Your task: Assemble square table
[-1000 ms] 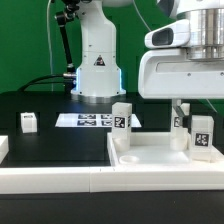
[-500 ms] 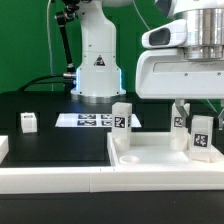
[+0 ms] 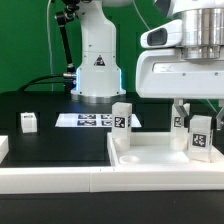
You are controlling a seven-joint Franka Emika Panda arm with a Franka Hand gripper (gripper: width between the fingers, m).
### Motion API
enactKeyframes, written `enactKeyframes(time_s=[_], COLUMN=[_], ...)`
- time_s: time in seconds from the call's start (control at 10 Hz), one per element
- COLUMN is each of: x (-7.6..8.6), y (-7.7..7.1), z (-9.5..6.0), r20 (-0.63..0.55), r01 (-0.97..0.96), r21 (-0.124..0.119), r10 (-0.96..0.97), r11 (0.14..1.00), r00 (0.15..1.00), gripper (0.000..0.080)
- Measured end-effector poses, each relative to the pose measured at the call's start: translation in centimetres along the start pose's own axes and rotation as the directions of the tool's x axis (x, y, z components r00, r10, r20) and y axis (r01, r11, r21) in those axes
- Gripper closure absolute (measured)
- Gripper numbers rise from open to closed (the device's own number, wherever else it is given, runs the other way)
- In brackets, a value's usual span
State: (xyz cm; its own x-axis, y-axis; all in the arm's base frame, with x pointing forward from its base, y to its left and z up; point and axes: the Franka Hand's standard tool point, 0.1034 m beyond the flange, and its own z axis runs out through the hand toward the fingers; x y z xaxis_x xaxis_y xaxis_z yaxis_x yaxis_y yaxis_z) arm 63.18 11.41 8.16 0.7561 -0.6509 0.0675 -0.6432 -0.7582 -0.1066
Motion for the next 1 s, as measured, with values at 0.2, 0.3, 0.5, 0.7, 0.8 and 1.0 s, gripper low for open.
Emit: enactKeyframes(time_s=[0.2,0.3,0.5,0.7,0.8,1.0], x=[-0.32,-0.35,-0.44,-0.80,-0.90,-0.93], y=[0.14,0.22,0.26,0.17,0.16,0.19], z=[0.04,0.06,0.10,0.08,0.07,0.11], r20=[0.000,0.000,-0.001,0.004,0.012,0.013], r01=[-0.191,-0.319,-0.475,-0.640,-0.730,-0.811], r21=[-0.006,-0.008,-0.009,-0.025,-0.032,-0.036], r10=[0.191,0.319,0.475,0.640,0.731,0.812], r11=[0.982,0.948,0.880,0.768,0.683,0.584], r00=[0.982,0.948,0.880,0.768,0.683,0.584], gripper=[0.0505,0.0505,0.0505,0.0505,0.0505,0.0505])
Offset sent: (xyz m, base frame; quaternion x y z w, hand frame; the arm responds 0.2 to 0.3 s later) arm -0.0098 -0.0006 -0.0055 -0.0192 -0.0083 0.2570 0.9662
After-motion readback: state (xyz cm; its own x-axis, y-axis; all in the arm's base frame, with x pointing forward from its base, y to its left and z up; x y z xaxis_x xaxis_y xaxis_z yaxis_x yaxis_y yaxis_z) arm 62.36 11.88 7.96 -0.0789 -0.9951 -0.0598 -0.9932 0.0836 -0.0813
